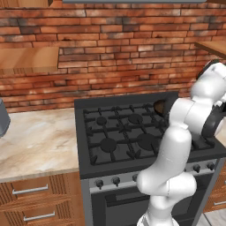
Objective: Pick the kettle from the counter and place it on a stove burner. Then turn the burner on.
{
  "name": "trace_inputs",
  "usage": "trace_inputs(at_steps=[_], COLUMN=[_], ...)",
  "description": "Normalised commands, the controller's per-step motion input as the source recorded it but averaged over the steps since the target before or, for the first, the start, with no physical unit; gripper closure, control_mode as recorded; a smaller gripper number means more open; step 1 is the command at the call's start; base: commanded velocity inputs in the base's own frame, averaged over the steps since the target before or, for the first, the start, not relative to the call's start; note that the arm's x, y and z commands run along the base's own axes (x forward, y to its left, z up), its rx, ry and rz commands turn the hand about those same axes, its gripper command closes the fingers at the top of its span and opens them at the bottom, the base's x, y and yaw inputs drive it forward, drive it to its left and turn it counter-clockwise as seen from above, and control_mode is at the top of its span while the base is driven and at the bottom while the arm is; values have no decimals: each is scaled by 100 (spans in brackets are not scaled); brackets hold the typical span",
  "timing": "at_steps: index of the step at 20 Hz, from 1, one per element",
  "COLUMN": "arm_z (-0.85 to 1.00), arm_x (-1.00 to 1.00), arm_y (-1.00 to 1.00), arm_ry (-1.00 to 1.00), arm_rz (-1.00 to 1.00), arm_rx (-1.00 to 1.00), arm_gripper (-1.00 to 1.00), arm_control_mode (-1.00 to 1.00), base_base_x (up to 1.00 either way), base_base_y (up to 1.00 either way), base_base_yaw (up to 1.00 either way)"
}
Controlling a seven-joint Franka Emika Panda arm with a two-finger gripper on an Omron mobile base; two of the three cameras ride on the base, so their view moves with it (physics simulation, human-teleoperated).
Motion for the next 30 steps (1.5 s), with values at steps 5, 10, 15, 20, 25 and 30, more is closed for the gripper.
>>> trace_inputs(at_steps=[5,10,15,20,25,30], arm_z=[8,-12,-42,-55,-46,-27], arm_x=[-97,-100,-100,-97,-60,-68], arm_y=[0,11,17,16,1,-10], arm_ry=[-14,-11,-3,0,0,-1], arm_rz=[0,0,0,-3,-17,-31], arm_rx=[-12,-23,-20,5,29,47], arm_gripper=[-100,-100,-100,-100,-100,-100], arm_control_mode=[-100,-100,-100,-100,-100,-100], base_base_x=[0,0,0,0,0,0], base_base_y=[0,0,0,0,0,0], base_base_yaw=[0,0,0,0,0,0])
